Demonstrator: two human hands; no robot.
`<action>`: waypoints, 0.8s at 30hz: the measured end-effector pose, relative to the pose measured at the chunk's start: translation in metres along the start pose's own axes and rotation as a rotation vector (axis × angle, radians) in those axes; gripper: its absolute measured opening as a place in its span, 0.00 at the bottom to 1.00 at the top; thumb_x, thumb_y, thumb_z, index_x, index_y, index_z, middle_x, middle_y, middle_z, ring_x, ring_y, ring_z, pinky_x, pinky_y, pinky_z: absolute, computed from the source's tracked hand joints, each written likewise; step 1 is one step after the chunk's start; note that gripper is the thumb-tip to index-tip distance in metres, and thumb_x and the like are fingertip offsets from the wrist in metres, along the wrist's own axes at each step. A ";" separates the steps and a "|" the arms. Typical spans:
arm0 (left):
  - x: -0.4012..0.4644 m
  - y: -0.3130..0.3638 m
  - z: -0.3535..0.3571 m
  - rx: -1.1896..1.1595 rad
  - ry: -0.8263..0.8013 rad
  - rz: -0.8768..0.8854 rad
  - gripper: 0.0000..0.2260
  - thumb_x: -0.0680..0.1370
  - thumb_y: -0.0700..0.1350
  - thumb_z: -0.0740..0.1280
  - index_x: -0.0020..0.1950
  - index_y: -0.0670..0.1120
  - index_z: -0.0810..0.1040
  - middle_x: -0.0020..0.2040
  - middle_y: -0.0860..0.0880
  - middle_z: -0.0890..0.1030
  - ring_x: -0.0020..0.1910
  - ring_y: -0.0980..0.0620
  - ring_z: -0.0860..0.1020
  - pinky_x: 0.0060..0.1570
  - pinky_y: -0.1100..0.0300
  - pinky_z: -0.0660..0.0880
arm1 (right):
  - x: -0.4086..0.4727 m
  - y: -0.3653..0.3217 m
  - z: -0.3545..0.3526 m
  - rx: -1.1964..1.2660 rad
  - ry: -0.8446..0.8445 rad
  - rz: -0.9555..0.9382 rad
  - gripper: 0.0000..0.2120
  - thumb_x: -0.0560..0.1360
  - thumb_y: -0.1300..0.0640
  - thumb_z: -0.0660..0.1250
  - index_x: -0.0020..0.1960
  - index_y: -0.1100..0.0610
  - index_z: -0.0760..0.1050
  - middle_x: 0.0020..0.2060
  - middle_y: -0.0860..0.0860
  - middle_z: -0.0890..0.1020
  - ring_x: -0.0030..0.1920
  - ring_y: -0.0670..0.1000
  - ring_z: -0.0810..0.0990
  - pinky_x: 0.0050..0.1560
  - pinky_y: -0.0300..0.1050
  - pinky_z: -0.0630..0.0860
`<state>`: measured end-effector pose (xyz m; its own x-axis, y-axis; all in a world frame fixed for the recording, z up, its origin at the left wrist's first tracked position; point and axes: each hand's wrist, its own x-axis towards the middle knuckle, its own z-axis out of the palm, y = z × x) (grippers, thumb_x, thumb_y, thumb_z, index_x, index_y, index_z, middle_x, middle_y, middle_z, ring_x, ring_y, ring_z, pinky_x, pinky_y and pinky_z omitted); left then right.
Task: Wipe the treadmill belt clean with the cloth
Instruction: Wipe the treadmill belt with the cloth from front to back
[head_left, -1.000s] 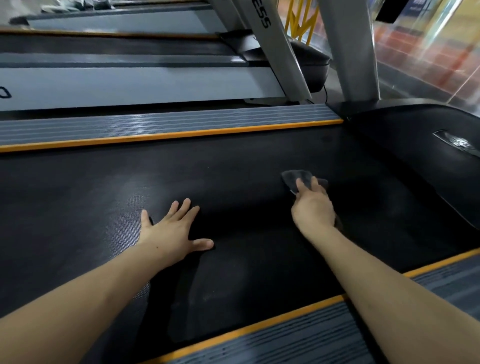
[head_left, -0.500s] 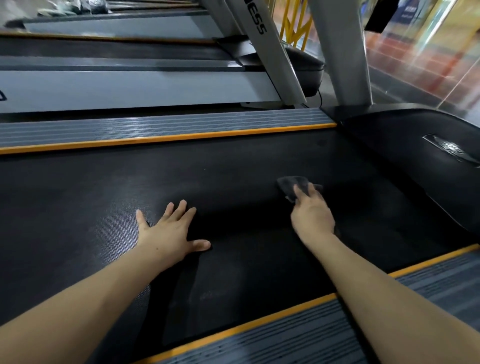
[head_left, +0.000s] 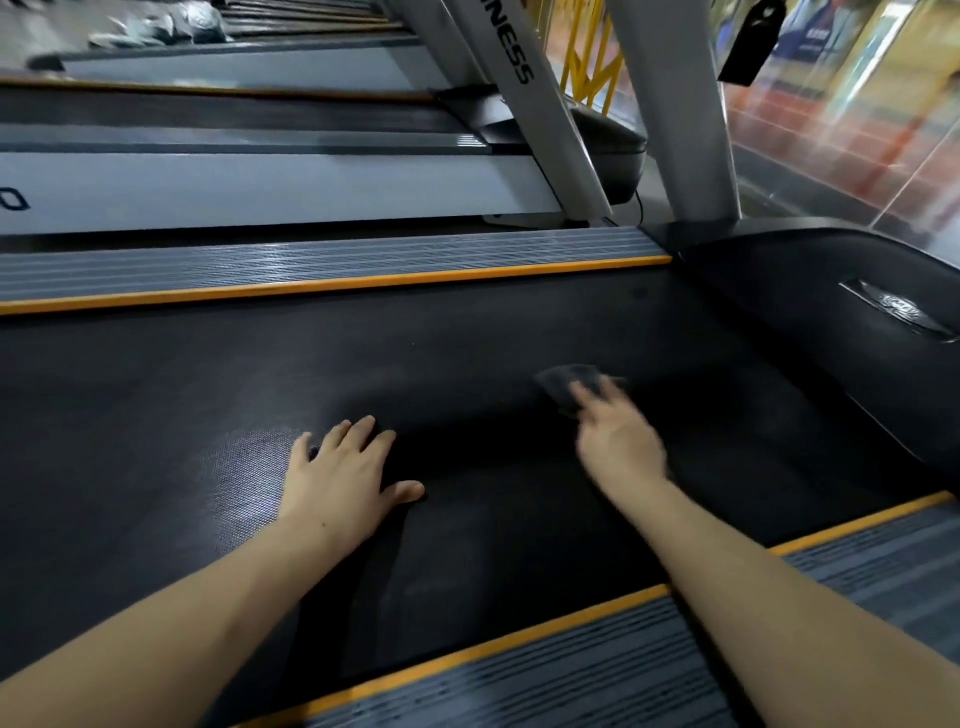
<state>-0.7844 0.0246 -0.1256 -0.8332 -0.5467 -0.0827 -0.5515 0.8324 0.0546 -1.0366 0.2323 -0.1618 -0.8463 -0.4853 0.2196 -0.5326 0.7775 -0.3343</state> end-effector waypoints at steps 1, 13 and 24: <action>-0.003 0.000 0.000 -0.004 0.025 -0.001 0.37 0.75 0.74 0.52 0.79 0.57 0.60 0.82 0.53 0.57 0.80 0.49 0.55 0.77 0.44 0.54 | 0.003 0.010 -0.004 -0.046 -0.029 0.112 0.24 0.80 0.54 0.54 0.75 0.43 0.65 0.78 0.48 0.61 0.76 0.51 0.62 0.70 0.49 0.68; -0.008 -0.013 -0.015 -0.095 -0.224 0.034 0.52 0.68 0.80 0.58 0.83 0.51 0.50 0.84 0.54 0.45 0.82 0.50 0.45 0.77 0.48 0.56 | -0.061 -0.101 0.014 0.080 -0.202 -0.505 0.23 0.79 0.52 0.62 0.73 0.38 0.67 0.77 0.45 0.63 0.76 0.48 0.62 0.74 0.43 0.62; -0.030 -0.010 -0.007 -0.077 -0.142 -0.030 0.45 0.72 0.78 0.57 0.82 0.55 0.55 0.83 0.53 0.50 0.80 0.44 0.51 0.76 0.46 0.57 | -0.051 -0.078 0.008 -0.032 -0.044 0.059 0.24 0.79 0.56 0.59 0.74 0.45 0.67 0.77 0.54 0.63 0.71 0.58 0.67 0.70 0.51 0.68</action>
<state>-0.7544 0.0325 -0.1169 -0.8055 -0.5483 -0.2246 -0.5820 0.8035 0.1256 -0.9516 0.1932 -0.1543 -0.8763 -0.4544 0.1599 -0.4815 0.8176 -0.3157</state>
